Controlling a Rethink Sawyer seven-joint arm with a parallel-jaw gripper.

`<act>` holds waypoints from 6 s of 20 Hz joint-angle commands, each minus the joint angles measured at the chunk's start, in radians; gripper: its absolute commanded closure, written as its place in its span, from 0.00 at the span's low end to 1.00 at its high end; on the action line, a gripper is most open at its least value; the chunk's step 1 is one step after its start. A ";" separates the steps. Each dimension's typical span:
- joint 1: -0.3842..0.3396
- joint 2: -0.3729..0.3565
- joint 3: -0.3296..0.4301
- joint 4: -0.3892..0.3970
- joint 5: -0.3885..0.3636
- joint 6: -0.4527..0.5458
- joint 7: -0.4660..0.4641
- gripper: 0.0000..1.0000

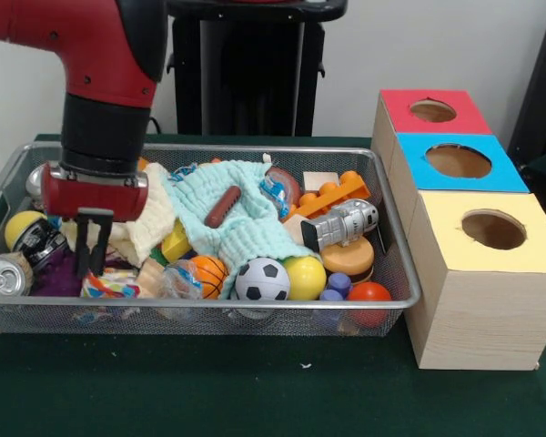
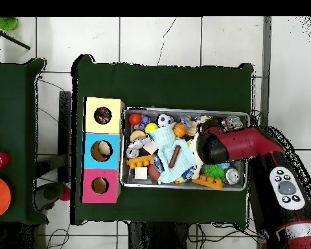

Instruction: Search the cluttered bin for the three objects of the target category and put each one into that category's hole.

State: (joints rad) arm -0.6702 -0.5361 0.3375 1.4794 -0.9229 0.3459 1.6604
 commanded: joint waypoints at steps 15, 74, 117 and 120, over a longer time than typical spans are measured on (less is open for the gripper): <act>-0.056 -0.056 0.142 0.110 0.069 0.148 -0.190 1.00; -0.060 -0.366 0.312 0.286 0.555 0.493 -0.041 1.00; 0.272 -0.310 0.072 0.223 0.622 0.356 0.174 1.00; 0.286 -0.307 0.059 0.222 0.631 0.346 0.182 1.00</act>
State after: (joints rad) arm -0.3953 -0.8898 0.4629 1.7136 -0.2814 0.7562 1.6604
